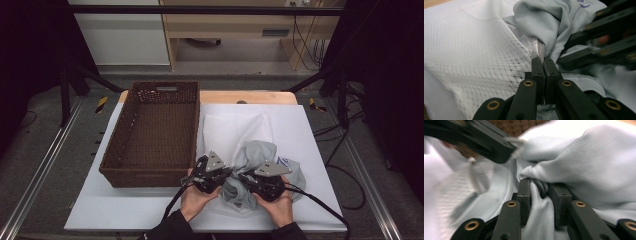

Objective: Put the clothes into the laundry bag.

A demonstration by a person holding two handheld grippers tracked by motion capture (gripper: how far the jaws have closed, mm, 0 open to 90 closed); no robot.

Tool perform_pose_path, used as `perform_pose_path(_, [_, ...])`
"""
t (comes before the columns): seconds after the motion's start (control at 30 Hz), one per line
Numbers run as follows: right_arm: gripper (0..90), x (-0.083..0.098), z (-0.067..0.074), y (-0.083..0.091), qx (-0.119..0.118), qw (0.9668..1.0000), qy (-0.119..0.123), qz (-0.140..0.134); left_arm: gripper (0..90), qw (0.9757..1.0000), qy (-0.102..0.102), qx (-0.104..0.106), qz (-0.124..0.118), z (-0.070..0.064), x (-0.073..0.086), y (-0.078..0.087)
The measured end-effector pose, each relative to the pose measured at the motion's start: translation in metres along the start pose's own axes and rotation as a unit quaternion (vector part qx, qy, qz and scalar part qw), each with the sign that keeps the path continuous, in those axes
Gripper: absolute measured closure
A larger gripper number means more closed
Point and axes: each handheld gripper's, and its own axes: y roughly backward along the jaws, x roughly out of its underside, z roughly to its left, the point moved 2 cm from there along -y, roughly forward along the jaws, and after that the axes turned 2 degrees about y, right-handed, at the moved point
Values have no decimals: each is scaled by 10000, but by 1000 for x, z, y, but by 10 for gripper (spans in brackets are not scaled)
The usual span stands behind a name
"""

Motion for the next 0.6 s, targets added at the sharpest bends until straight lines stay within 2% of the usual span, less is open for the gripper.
perform_pose_path(0.07, [707, -4, 0, 13, 66, 9999, 40, -145, 888, 10000, -1, -18, 11, 0, 1, 0])
perform_pose_path(0.13, [698, -12, -6, 30, 170, 9991, -84, -376, 887, 10000, -44, -57, 7, 0, 2, 0])
perform_pose_path(0.23, [664, -20, -16, 41, 355, 9973, -220, -600, 887, 9999, -82, -64, 31, -1, 3, -1])
perform_pose_path(0.3, [597, -24, -24, 44, 539, 9957, -305, -684, 887, 9999, -88, -65, 25, 0, 3, -1])
perform_pose_path(0.37, [428, -27, -34, 38, 721, 9937, -520, -678, 887, 9999, -77, -64, 40, 1, 4, -2])
perform_pose_path(0.43, [364, -27, -43, 25, 883, 9919, -751, -522, 887, 9999, -85, -77, 32, 1, 5, -2])
perform_pose_path(0.47, [332, -26, -45, 19, 913, 9916, -786, -475, 887, 9999, -103, -79, 38, 1, 5, -2])
perform_pose_path(0.5, [275, -24, -49, 9, 946, 9912, -874, -302, 887, 9999, -118, -89, 37, 1, 5, -2])
perform_pose_path(0.6, [285, -17, -51, -10, 925, 9908, -982, 61, 887, 9999, -110, -93, 34, 2, 5, -1])
